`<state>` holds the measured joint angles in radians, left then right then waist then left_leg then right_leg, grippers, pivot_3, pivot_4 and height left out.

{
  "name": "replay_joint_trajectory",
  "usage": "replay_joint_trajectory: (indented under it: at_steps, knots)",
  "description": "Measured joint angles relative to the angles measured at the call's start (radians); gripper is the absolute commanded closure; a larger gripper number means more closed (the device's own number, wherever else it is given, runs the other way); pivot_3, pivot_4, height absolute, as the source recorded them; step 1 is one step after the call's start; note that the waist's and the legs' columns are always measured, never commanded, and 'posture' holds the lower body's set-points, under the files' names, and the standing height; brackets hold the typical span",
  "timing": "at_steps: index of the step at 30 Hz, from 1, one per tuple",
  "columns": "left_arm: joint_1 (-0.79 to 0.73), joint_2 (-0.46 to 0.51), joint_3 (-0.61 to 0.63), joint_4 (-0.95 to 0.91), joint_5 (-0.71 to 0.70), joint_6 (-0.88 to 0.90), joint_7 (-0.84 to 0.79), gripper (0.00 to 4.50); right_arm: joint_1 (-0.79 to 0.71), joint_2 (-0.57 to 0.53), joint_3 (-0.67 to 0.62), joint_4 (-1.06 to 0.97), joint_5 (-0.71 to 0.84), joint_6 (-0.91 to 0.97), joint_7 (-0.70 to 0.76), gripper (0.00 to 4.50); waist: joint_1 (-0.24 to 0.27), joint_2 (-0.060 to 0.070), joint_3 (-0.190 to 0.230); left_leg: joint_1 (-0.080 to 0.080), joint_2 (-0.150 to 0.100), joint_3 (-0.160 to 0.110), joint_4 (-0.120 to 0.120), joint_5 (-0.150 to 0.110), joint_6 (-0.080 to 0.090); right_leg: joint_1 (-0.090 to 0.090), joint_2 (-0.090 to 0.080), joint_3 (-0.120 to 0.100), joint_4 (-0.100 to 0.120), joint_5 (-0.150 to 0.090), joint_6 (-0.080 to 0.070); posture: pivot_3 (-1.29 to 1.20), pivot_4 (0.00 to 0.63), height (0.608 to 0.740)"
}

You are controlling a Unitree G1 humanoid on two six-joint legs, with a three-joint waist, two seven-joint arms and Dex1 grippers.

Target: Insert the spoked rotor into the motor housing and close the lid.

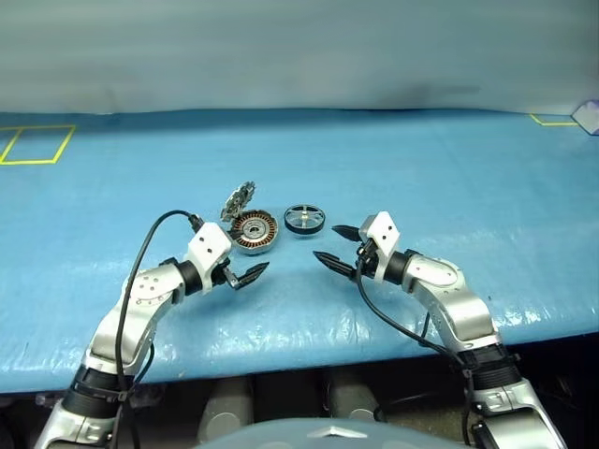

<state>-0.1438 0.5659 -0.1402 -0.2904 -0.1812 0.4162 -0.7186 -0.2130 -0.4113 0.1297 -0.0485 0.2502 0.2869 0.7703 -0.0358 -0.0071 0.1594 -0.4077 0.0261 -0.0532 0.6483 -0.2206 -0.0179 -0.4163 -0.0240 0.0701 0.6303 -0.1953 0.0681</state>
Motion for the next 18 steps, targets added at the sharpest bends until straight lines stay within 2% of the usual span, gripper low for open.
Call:
replay_joint_trajectory:
  at_steps: [5,7,15,18]
  knots:
    - [-0.206,0.134,-0.114,0.006,0.119,0.017,-0.1,0.04,-0.002,0.025,0.011,0.012,-0.008,-0.02,-0.006,0.65,-0.002,0.0,0.0,0.0,0.0,0.0,-0.001,0.0,0.0,0.0,0.0,0.0,0.0,0.0,0.0,0.0,0.15,0.74]
    - [-0.318,0.179,-0.196,0.014,0.193,0.012,-0.166,0.04,-0.01,0.036,0.018,0.026,-0.01,-0.025,-0.006,0.65,-0.001,0.0,0.0,-0.001,0.0,0.001,-0.001,0.0,0.0,0.0,0.0,0.0,-0.001,0.0,0.0,0.0,0.15,0.74]
    - [-0.605,0.19,-0.497,0.181,0.487,-0.125,-0.384,0.04,-0.046,0.039,0.034,0.066,-0.018,-0.035,0.016,0.65,-0.003,0.0,0.001,-0.002,0.0,0.0,-0.001,0.0,0.0,-0.002,0.001,0.0,-0.001,0.0,0.0,0.0,0.15,0.74]
    - [-0.714,0.188,-0.548,0.231,0.563,-0.228,-0.475,0.04,-0.057,0.029,0.042,0.07,-0.022,-0.035,0.034,0.65,-0.002,0.0,0.001,-0.003,0.0,0.0,-0.001,0.0,0.0,-0.002,0.001,0.001,-0.001,0.0,0.0,0.0,0.15,0.74]
